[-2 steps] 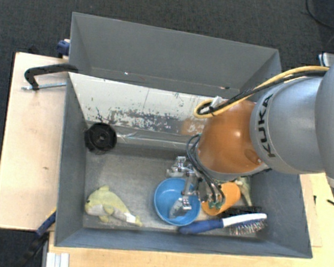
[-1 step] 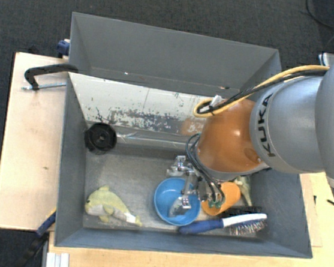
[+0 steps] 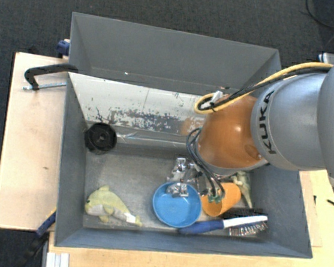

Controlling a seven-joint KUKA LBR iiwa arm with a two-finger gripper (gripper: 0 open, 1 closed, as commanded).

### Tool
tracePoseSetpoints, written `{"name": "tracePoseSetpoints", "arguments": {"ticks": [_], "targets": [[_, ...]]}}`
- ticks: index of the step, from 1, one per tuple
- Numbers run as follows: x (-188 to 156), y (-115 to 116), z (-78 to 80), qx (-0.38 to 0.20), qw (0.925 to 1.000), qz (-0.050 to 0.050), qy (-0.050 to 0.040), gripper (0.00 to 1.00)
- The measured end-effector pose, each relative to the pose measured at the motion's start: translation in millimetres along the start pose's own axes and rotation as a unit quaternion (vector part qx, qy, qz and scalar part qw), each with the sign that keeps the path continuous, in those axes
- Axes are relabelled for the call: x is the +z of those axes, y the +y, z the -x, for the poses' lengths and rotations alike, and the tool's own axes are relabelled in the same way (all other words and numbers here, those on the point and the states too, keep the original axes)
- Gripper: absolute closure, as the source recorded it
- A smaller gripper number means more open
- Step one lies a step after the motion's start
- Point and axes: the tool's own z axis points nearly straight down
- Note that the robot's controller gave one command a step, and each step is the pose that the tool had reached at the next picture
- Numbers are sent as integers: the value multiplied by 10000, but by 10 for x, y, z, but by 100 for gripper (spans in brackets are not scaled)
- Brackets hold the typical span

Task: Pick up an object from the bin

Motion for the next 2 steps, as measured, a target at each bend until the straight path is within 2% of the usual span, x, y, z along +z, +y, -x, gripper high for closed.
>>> {"name": "tracePoseSetpoints", "arguments": {"ticks": [2], "targets": [[-202, 10, 73, -6, 9999, -4, 114, 100]]}}
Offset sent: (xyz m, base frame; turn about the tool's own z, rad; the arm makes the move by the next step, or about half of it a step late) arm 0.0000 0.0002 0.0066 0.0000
